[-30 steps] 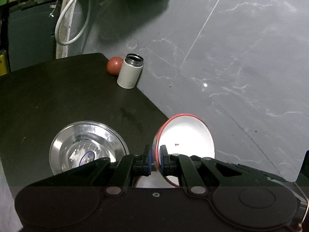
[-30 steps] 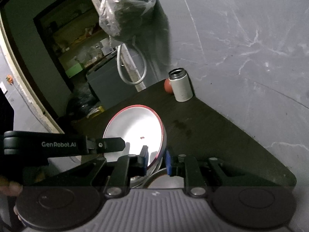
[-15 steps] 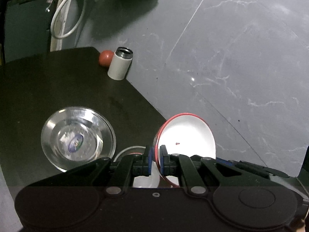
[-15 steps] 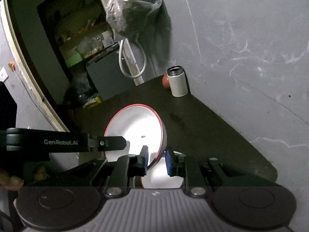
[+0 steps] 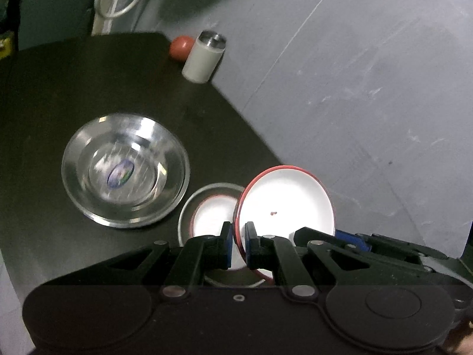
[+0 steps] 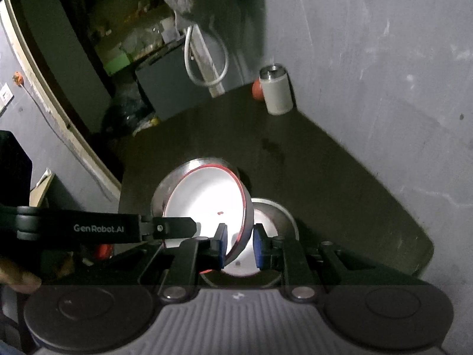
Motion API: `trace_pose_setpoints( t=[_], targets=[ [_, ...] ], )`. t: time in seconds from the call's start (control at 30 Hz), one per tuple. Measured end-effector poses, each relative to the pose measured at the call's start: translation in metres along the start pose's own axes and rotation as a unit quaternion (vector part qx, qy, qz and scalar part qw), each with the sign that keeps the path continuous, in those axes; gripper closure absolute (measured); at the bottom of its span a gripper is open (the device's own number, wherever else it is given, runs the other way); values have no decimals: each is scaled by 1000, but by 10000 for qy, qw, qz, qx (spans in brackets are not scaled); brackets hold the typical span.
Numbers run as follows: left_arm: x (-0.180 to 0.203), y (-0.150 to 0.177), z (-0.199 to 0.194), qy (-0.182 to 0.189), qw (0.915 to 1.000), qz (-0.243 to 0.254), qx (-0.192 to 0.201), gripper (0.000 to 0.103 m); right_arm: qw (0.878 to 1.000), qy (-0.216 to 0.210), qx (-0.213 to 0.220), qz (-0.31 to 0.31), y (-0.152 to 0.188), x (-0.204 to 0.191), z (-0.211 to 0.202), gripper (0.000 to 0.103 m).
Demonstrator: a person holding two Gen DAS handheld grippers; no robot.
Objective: Organize plates and bowls
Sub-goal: 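Lower the second white bowl into the nested bowls and open the left gripper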
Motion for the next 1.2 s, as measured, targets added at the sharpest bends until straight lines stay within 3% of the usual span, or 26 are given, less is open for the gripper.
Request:
trace_pose_setpoints(
  t=[0.3,1.2],
  targets=[
    [-9,10,14,-323,9989,-104,-326,95,9985,-198,-455,220,14,10,18,82],
    [-20,9,47,-784,9938,-293,-735,94,9927,-341,-1104,336,11,25,54,83]
  ],
)
Point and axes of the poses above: each gripper's, at about its wrist camera, not at the fingertips, and z roughly the way its jaws point, x to its right, y to its underside, the point moved 8 cm from there along z, roughly the way its jaws point, and after that the axes turned 4 degrees about -z, right-handed, at the moved point
